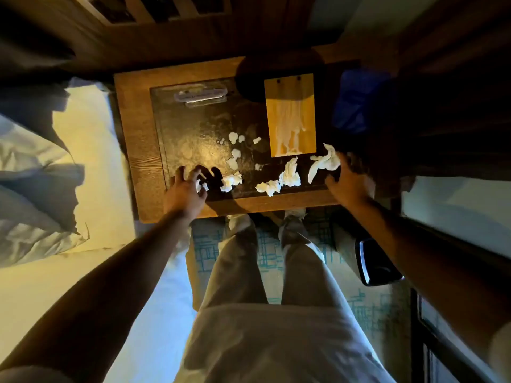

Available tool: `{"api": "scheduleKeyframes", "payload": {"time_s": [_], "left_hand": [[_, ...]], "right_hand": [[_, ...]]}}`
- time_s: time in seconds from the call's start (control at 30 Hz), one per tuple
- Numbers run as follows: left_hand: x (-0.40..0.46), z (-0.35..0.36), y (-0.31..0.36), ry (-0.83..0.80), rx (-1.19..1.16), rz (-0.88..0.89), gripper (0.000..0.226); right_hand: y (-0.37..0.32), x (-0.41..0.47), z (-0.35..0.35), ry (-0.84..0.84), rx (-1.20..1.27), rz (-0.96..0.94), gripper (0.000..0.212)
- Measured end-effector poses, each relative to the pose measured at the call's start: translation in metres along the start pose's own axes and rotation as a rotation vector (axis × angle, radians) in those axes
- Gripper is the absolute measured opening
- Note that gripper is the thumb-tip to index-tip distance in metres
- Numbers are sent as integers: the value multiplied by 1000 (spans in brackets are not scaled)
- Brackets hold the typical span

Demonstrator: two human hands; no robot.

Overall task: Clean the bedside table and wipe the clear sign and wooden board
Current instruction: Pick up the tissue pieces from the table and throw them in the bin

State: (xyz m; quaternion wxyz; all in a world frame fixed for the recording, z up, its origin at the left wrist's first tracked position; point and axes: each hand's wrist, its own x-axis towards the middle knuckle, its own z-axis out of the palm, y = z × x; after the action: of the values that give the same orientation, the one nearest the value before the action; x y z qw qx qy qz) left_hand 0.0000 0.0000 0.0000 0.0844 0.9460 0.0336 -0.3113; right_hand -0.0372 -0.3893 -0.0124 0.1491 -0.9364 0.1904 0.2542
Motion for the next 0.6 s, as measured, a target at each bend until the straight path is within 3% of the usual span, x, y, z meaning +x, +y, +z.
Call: {"api": "scheduleKeyframes", "payload": {"time_s": [0.33, 0.47, 0.6], "left_hand": [[24, 28, 2, -89, 141, -43, 74], [21, 37, -1, -74, 204, -66, 69], [21, 43, -1, -84, 124, -59, 52]], "right_hand": [[23, 38, 29, 76, 2, -133, 81], [20, 36, 44, 77, 3, -135, 64], [15, 33, 49, 57, -8, -88, 52]]}}
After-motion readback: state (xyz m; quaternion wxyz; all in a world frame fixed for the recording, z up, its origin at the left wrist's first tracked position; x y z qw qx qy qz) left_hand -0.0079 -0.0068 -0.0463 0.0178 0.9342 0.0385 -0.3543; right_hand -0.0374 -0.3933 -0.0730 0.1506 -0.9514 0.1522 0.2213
